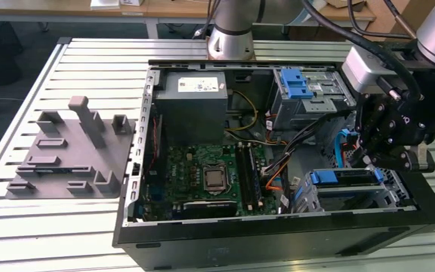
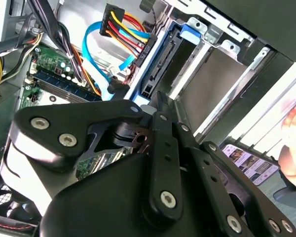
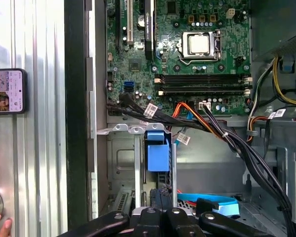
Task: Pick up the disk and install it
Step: 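Insert the first disk wire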
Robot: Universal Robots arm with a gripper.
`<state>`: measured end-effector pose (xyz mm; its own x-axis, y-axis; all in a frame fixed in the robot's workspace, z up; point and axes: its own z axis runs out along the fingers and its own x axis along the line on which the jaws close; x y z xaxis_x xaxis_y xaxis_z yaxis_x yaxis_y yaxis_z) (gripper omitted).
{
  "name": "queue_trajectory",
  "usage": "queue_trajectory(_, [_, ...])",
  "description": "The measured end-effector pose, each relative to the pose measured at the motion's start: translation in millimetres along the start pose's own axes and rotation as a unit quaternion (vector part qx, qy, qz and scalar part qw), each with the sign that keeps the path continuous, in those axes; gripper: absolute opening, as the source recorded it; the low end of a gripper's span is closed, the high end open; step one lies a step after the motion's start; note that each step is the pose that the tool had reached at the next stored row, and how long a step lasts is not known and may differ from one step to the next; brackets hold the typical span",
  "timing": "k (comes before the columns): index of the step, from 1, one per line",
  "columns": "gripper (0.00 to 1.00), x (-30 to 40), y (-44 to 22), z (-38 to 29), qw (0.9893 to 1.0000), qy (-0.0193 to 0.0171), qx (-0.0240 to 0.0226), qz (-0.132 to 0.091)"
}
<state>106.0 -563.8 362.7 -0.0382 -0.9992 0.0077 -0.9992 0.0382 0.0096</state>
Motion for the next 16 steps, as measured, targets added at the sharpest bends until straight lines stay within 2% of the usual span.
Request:
queue_trajectory(8, [0.11, -5.5, -10.2, 0.1, 1.0000, 0.0000, 0.0000, 0.000])
queue_trajectory(16, [0.11, -18.4, -15.2, 1.0, 1.0000, 0.0000, 0.0000, 0.000])
